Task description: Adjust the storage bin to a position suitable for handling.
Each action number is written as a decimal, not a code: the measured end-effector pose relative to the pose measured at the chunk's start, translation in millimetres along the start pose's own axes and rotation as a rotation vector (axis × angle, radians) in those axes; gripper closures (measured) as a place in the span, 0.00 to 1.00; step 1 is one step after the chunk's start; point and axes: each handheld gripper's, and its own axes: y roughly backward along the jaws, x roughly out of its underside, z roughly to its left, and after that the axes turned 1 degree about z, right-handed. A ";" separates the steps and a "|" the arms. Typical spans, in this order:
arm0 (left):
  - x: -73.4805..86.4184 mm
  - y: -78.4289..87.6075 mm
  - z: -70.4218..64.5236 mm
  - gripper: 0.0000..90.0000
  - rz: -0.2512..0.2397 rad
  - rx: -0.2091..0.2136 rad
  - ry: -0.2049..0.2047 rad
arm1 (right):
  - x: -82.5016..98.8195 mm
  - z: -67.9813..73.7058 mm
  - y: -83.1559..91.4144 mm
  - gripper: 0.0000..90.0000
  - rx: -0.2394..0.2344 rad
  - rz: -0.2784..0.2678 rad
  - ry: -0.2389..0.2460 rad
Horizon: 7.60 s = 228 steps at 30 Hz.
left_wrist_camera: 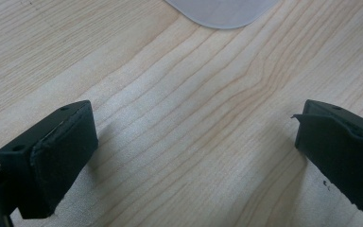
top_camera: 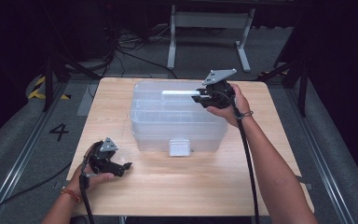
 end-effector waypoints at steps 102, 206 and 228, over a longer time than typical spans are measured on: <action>-72.2 45.2 -16.9 1.00 -0.369 -0.020 -0.081 | 52.4 -13.1 104.6 0.65 0.063 -0.140 -0.069; -79.5 52.1 -14.9 0.96 -0.388 -0.043 -0.097 | 126.7 14.2 67.4 0.60 0.253 -0.271 -0.038; -76.3 38.7 -17.0 0.95 -0.345 -0.016 -0.108 | 95.4 -8.3 68.6 0.72 0.293 -0.339 -0.084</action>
